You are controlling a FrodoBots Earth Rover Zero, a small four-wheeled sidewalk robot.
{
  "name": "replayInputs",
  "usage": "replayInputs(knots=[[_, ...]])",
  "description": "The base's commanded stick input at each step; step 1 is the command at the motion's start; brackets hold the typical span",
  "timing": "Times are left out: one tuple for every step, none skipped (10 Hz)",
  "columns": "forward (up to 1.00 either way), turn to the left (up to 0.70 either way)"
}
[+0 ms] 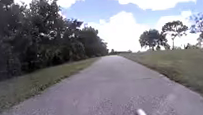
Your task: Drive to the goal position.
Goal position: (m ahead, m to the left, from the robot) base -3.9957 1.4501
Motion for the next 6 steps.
replayInputs(knots=[[0.00,0.70],[0.00,0.70],[0.00,0.70],[0.00,0.70],[0.00,0.70],[0.00,0.70]])
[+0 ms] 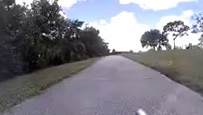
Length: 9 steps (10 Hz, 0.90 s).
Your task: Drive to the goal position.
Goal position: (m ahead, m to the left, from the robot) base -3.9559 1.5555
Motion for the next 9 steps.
replayInputs(knots=[[0.00,0.70],[0.00,0.70],[0.00,0.70],[0.00,0.70],[0.00,0.70],[0.00,0.70],[0.00,0.70],[0.00,0.70],[0.00,0.70]])
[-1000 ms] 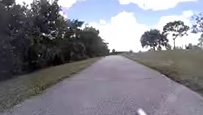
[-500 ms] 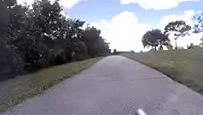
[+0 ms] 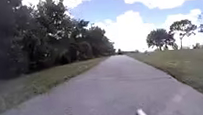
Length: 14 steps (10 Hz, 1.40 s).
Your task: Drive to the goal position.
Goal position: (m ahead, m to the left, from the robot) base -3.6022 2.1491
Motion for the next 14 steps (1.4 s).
replayInputs(knots=[[0.00,0.70],[0.00,0.70],[0.00,0.70],[0.00,0.70],[0.00,0.70],[0.00,0.70],[0.00,0.70],[0.00,0.70],[0.00,0.70],[0.00,0.70],[0.00,0.70],[0.00,0.70],[0.00,0.70],[0.00,0.70]])
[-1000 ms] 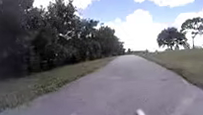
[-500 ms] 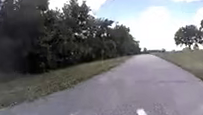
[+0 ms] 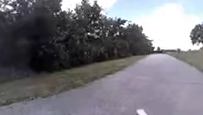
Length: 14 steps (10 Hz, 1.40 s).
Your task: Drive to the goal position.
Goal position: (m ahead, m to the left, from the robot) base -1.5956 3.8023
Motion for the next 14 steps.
replayInputs(knots=[[0.00,0.70],[0.00,0.70],[0.00,0.70],[0.00,0.70],[0.00,0.70],[0.00,0.70],[0.00,0.70],[0.00,0.70],[0.00,0.70],[0.00,0.70],[0.00,0.70],[0.00,0.70],[0.00,0.70],[0.00,0.70]])
